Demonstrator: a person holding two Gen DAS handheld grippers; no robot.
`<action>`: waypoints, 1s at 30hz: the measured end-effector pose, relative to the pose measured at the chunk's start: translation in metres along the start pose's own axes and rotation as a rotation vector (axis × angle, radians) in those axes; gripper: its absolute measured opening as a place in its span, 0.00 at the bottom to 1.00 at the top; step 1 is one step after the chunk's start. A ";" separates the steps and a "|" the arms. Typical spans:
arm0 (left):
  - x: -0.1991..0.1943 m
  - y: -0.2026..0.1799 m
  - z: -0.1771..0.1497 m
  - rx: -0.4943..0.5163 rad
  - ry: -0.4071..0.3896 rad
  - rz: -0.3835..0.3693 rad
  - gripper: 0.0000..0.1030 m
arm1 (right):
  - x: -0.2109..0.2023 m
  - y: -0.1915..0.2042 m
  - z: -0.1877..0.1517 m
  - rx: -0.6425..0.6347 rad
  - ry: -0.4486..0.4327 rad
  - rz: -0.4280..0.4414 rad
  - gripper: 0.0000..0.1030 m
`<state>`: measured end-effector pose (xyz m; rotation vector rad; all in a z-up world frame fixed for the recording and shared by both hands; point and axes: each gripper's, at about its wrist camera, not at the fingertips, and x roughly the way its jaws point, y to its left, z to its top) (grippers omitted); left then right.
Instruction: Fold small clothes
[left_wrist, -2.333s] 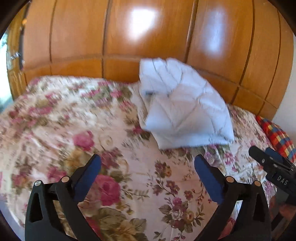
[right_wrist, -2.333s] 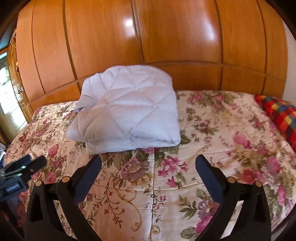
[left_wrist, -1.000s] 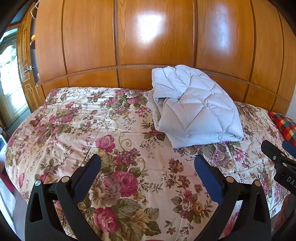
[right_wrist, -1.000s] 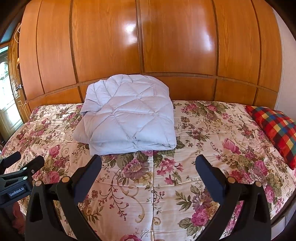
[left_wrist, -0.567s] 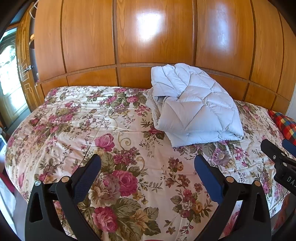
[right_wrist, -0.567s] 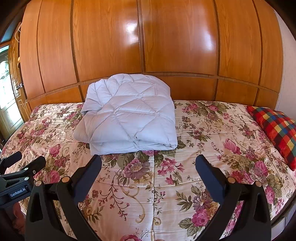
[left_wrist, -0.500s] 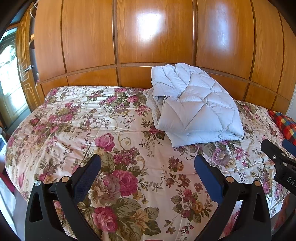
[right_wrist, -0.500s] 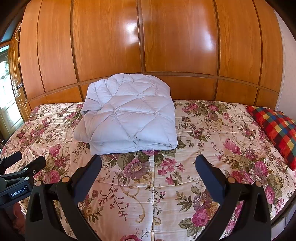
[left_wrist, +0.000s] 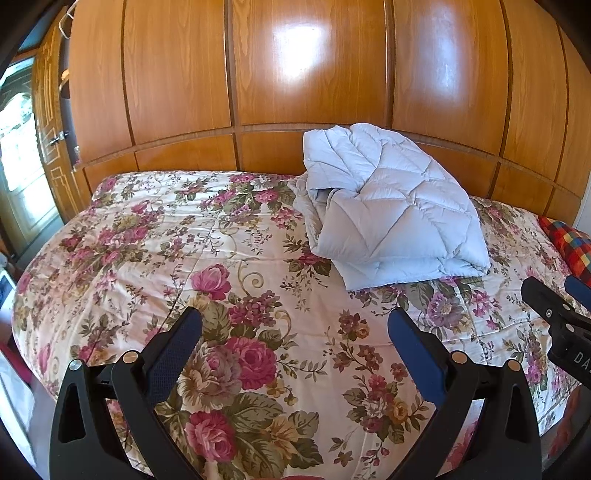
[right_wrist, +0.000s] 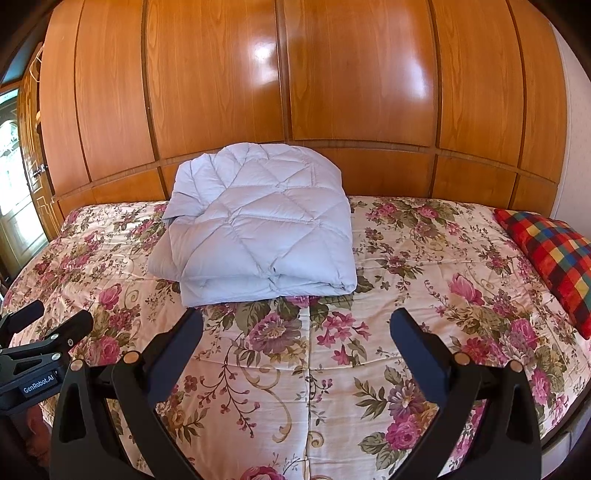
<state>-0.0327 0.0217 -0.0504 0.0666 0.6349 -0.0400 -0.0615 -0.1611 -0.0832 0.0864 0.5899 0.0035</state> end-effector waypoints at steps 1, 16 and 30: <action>0.000 0.000 0.000 0.004 0.001 0.000 0.97 | 0.000 0.000 0.000 -0.001 0.001 0.001 0.98; 0.002 -0.001 -0.001 0.001 0.019 -0.006 0.97 | 0.005 0.000 -0.001 -0.001 0.019 0.005 0.98; 0.004 -0.003 -0.003 0.008 0.027 -0.020 0.97 | 0.009 0.002 -0.004 -0.001 0.035 0.007 0.98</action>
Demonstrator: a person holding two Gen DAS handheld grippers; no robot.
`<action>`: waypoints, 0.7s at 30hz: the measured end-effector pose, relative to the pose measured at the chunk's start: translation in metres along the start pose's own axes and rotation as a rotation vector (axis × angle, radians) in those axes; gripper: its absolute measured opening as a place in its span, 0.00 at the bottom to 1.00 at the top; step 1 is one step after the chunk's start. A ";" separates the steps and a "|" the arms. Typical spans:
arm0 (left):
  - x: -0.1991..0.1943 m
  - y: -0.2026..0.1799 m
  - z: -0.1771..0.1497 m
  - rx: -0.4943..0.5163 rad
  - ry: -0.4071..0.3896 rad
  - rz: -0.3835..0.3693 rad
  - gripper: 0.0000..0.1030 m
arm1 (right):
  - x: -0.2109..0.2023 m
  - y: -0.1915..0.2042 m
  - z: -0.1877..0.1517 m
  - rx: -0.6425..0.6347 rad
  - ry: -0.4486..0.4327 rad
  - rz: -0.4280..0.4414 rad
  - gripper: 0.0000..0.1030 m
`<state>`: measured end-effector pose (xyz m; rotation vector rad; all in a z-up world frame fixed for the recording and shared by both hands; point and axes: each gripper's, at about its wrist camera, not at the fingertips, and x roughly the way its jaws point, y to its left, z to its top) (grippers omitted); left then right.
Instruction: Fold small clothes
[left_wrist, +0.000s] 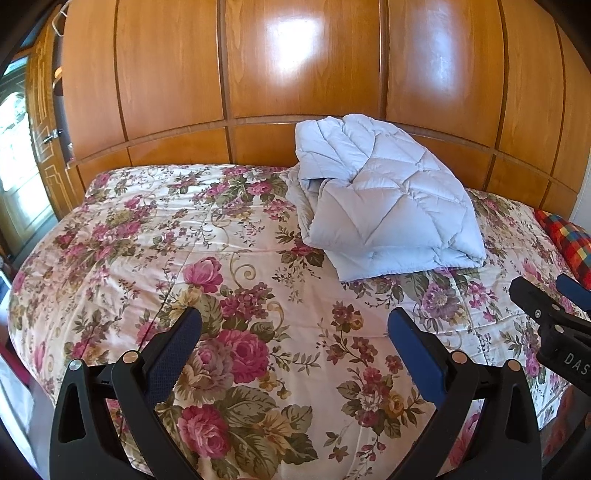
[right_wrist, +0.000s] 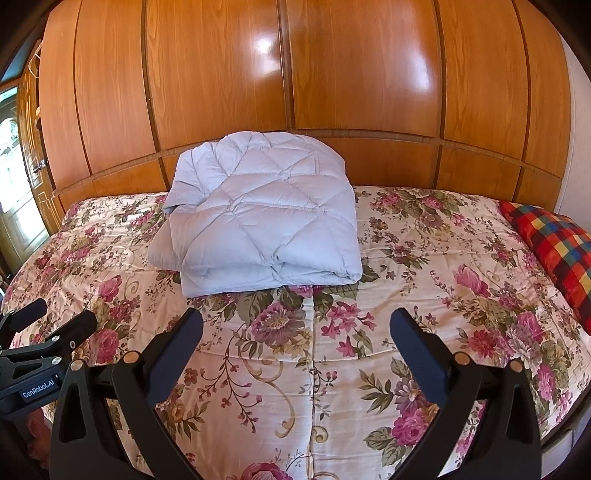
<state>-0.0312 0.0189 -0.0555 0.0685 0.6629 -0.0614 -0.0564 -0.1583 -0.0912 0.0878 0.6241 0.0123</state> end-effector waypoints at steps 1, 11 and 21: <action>0.000 0.000 0.000 0.000 0.002 0.000 0.97 | 0.000 0.000 0.000 0.001 -0.002 0.000 0.98; 0.004 0.001 -0.002 -0.015 0.020 -0.008 0.97 | 0.003 -0.001 -0.002 0.007 0.009 0.002 0.98; 0.013 0.002 -0.004 -0.020 0.054 -0.008 0.97 | 0.008 -0.003 -0.002 0.011 0.023 0.001 0.98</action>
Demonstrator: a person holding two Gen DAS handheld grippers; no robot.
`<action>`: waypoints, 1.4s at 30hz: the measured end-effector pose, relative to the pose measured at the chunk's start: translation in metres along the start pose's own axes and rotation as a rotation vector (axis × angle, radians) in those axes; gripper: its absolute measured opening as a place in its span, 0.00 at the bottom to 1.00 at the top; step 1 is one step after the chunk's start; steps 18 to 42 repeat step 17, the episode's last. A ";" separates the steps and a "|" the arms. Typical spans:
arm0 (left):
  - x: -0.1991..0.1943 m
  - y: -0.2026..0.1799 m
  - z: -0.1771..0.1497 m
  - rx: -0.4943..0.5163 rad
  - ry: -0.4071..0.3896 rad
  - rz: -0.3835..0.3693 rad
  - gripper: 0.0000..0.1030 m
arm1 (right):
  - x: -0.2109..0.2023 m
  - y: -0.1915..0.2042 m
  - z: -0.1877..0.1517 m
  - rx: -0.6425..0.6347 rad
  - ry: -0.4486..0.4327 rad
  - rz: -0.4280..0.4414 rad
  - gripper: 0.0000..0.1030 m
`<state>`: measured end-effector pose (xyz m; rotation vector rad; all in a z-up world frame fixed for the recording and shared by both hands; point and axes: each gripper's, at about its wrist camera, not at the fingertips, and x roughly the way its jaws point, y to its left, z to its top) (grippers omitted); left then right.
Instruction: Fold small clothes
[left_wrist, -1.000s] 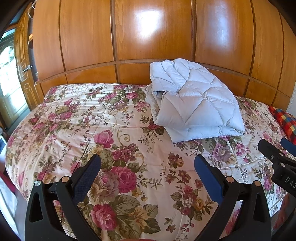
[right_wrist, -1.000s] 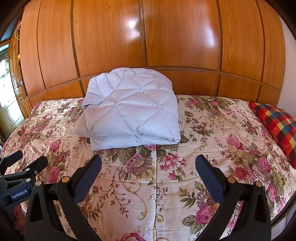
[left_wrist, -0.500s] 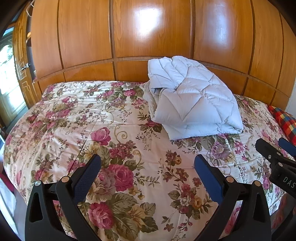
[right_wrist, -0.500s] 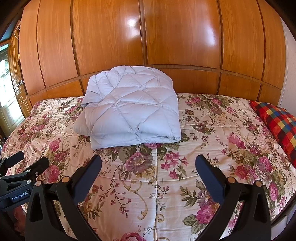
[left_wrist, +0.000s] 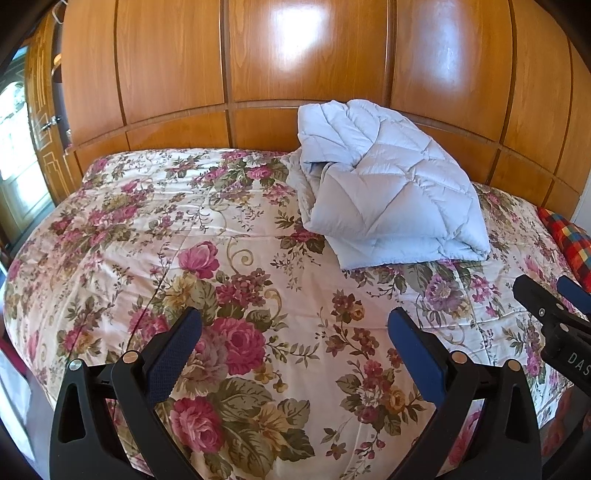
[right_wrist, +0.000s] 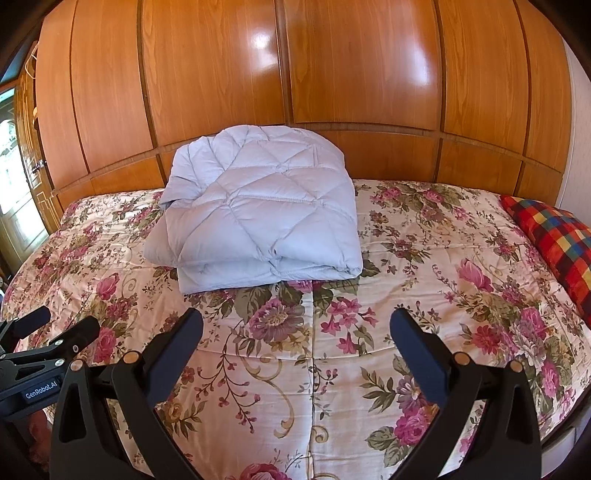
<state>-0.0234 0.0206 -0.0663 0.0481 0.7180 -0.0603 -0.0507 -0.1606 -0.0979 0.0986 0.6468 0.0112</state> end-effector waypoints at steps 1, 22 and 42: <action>0.001 0.000 0.000 0.001 0.002 -0.001 0.97 | 0.001 0.000 0.000 0.001 0.001 0.002 0.98; 0.034 0.005 0.005 -0.004 0.089 0.015 0.97 | 0.032 -0.024 0.011 0.032 0.028 -0.013 0.98; 0.034 0.005 0.005 -0.004 0.089 0.015 0.97 | 0.032 -0.024 0.011 0.032 0.028 -0.013 0.98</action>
